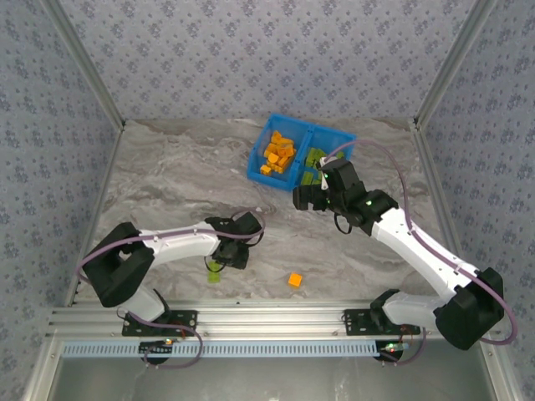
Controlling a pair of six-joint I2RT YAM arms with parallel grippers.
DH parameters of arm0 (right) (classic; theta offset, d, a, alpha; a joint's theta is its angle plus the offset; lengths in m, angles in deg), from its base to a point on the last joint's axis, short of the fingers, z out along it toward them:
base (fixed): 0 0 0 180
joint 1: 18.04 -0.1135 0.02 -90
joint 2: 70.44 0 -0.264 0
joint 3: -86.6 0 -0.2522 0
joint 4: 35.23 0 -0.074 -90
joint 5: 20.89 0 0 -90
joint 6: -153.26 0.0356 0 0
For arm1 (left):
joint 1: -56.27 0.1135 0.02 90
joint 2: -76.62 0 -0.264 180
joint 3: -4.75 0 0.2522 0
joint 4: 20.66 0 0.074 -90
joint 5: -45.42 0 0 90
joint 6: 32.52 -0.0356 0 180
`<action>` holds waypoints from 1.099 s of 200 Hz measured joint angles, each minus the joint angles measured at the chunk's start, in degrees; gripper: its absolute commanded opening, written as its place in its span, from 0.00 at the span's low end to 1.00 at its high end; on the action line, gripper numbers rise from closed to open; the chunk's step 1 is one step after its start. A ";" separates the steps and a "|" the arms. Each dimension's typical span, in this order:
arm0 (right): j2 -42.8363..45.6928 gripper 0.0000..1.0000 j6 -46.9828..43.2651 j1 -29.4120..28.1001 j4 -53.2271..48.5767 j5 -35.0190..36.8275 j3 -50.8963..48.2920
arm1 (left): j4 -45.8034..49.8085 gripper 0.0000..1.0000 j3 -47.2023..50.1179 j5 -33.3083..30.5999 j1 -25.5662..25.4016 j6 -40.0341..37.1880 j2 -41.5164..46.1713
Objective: Sort the legos into containers by color
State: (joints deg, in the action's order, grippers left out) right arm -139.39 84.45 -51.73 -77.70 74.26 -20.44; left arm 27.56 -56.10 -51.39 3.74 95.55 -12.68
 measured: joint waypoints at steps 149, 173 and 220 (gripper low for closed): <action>2.93 1.00 0.00 -0.20 -2.47 2.25 1.11 | -3.39 0.69 -31.15 -9.51 8.74 -13.27 -7.10; 5.20 1.00 0.24 -0.20 -2.99 2.89 0.61 | -6.05 0.79 -31.41 -6.03 11.21 -15.41 -13.07; 5.97 1.00 0.42 -0.17 -3.26 3.04 0.55 | -15.02 0.95 -31.12 -1.55 10.78 -13.46 -22.18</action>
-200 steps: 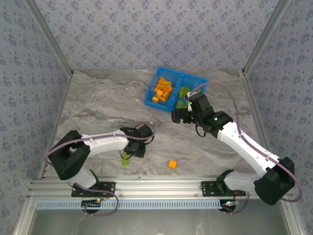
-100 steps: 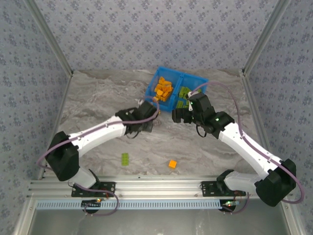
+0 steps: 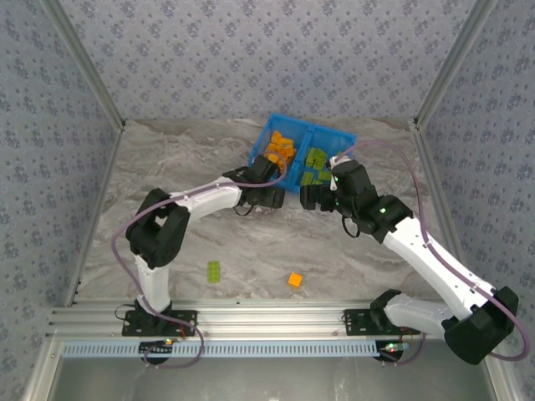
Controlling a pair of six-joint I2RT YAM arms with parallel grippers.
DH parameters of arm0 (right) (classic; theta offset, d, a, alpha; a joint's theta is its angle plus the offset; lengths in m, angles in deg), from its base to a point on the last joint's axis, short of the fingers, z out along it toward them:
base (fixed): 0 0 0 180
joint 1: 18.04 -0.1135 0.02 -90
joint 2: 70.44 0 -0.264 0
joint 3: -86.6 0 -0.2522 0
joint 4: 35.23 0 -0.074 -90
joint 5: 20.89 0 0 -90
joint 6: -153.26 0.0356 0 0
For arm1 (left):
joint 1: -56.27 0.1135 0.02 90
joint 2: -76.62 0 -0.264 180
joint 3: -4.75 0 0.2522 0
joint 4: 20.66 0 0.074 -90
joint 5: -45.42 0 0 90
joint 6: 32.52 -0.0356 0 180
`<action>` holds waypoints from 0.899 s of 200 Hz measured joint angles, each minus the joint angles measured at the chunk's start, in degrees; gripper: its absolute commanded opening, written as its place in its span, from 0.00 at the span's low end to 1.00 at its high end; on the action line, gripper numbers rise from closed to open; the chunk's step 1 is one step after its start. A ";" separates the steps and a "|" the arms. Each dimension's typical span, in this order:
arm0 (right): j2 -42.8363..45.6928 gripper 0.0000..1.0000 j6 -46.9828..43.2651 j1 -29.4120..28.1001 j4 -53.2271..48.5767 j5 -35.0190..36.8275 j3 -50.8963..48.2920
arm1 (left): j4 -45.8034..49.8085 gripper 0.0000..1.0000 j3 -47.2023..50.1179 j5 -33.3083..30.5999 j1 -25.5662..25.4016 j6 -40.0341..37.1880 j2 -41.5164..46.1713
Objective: Sort the legos into containers by color
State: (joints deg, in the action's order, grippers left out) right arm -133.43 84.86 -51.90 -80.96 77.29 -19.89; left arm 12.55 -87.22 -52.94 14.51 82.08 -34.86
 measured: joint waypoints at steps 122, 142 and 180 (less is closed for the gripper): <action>-0.02 1.00 0.09 0.02 -0.85 0.15 0.00 | -10.40 0.63 -2.84 -4.72 1.44 -4.00 -10.25; -0.02 1.00 0.26 0.02 -0.92 0.17 0.00 | -10.58 0.55 -2.84 -4.50 1.70 -4.52 -10.27; -0.02 1.00 0.52 -0.04 -1.88 0.17 0.00 | -12.44 0.48 -1.11 -3.65 1.99 -4.50 -9.51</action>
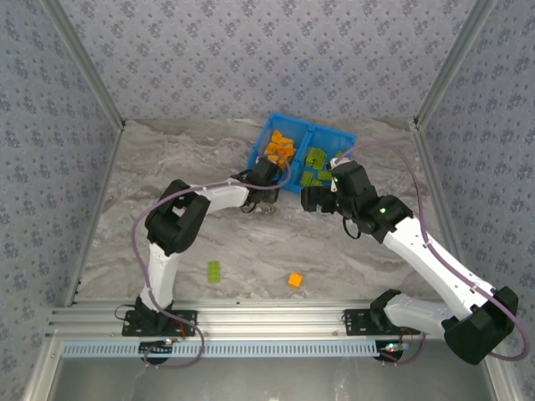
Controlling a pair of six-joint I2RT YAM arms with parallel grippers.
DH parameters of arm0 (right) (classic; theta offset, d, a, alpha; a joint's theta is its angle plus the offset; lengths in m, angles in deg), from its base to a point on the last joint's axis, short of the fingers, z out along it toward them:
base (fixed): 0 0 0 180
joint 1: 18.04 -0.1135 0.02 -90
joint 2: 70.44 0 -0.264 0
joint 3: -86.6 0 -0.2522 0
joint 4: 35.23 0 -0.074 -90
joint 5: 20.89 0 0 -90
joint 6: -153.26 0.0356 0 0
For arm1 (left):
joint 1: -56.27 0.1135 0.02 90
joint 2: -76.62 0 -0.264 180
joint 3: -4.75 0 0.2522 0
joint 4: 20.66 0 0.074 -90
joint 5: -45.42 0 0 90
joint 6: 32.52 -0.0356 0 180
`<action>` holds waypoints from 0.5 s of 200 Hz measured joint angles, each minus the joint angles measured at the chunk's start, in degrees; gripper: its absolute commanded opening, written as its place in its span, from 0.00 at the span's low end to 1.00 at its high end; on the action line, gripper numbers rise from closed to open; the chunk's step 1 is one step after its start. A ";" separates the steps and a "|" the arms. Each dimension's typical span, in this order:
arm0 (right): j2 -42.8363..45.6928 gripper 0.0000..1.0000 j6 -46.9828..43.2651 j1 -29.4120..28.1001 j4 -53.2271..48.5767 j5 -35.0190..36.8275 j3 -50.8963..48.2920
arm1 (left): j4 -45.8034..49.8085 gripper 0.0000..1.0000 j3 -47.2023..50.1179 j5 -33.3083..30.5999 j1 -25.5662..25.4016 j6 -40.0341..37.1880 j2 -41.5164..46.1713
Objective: Sort the legos into containers by color
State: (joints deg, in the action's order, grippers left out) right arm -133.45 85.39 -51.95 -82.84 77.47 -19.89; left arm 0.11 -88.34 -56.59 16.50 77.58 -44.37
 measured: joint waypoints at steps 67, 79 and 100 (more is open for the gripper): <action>0.00 1.00 0.57 0.00 -0.28 0.00 0.09 | 2.10 0.47 9.60 2.32 -1.55 2.05 11.08; 0.00 1.00 0.57 -0.04 -0.31 0.00 0.09 | 2.84 0.47 8.98 2.08 -1.77 1.99 13.35; 0.00 1.00 0.59 -0.15 -0.28 -0.02 0.09 | 5.05 0.48 2.95 0.72 -1.57 0.68 14.40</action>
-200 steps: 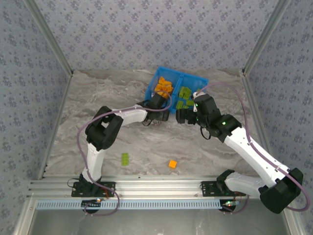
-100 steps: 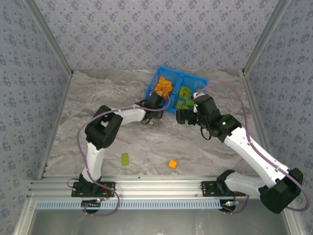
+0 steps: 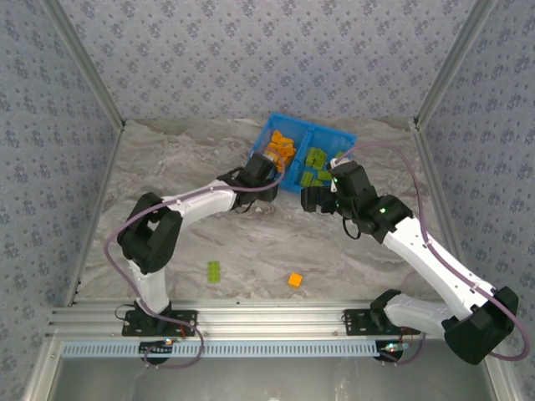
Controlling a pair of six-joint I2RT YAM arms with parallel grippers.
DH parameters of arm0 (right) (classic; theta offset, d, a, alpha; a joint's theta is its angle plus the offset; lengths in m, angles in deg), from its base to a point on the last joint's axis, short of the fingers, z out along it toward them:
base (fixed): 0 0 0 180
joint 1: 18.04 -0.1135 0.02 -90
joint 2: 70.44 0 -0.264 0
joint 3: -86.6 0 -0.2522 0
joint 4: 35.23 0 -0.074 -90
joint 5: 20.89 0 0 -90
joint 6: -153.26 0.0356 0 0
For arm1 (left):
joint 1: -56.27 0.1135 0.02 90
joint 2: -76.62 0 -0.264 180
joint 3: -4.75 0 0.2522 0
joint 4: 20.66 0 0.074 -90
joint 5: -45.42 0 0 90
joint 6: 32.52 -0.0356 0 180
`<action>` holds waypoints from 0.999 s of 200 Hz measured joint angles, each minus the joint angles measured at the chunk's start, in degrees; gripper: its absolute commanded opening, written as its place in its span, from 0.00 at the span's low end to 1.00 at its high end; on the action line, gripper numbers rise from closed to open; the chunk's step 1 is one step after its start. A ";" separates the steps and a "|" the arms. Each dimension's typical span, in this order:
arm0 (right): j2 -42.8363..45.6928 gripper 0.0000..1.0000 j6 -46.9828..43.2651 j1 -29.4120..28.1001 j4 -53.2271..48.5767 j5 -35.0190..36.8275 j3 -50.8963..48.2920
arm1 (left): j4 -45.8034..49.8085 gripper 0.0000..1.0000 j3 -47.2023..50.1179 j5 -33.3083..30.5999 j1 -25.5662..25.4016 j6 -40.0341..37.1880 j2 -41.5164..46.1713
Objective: Sort the legos into containers by color
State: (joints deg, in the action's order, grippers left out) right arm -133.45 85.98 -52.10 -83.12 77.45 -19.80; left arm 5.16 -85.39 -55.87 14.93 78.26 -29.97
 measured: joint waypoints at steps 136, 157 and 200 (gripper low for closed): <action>2.25 1.00 0.33 -0.50 -2.19 0.24 0.00 | 11.32 0.92 -52.26 4.07 6.78 -5.99 -31.08; 2.25 1.00 -1.42 -1.79 -2.14 -1.77 -0.26 | 10.40 0.97 -45.05 5.42 6.32 -5.92 -24.50; -1.53 1.00 -7.89 -12.57 -3.19 -6.64 -2.10 | 6.82 0.99 -16.59 7.10 5.60 -5.51 4.57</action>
State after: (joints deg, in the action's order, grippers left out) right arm -134.98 78.09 -64.67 -86.31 70.80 -21.90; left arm 11.98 -101.98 -48.77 20.52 72.75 -25.40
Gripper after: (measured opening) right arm 0.999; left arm 0.992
